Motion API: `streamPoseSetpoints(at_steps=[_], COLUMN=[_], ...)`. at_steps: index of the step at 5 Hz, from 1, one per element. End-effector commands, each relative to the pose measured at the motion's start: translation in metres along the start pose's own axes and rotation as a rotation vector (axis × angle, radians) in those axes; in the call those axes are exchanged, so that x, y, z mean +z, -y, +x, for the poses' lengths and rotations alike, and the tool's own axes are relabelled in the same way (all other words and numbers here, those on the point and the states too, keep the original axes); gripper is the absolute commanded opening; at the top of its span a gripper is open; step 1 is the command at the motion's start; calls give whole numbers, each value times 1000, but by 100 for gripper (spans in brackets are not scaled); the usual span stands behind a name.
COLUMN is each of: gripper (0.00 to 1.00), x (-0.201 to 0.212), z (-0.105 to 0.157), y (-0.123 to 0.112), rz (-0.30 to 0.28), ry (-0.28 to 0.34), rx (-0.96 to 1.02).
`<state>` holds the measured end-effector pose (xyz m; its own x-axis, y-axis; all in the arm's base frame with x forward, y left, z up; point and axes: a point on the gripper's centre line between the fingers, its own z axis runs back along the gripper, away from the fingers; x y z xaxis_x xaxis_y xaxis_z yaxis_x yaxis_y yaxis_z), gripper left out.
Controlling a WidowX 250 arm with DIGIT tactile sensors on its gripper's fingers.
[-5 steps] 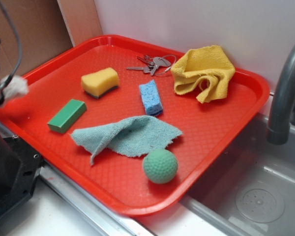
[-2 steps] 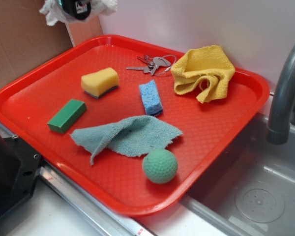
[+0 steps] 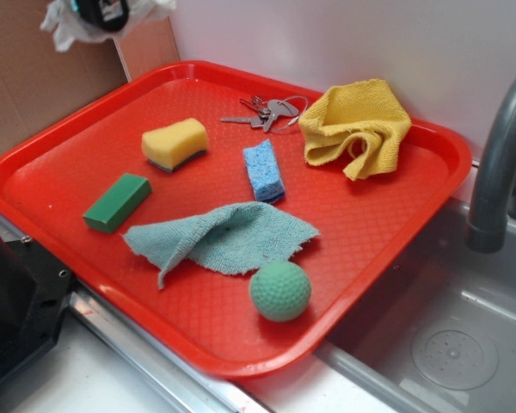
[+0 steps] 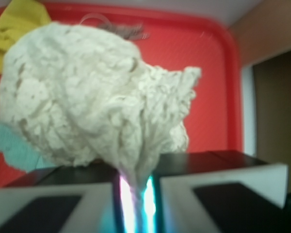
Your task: Grab the white paper.
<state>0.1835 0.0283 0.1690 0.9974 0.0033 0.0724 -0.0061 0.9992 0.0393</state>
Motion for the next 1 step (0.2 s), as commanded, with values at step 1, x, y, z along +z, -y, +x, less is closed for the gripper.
streamPoseSetpoints(at_steps=[1], gripper=[0], x=[15], z=[-43], y=[-20], rz=[-109], ry=[69], rx=[111])
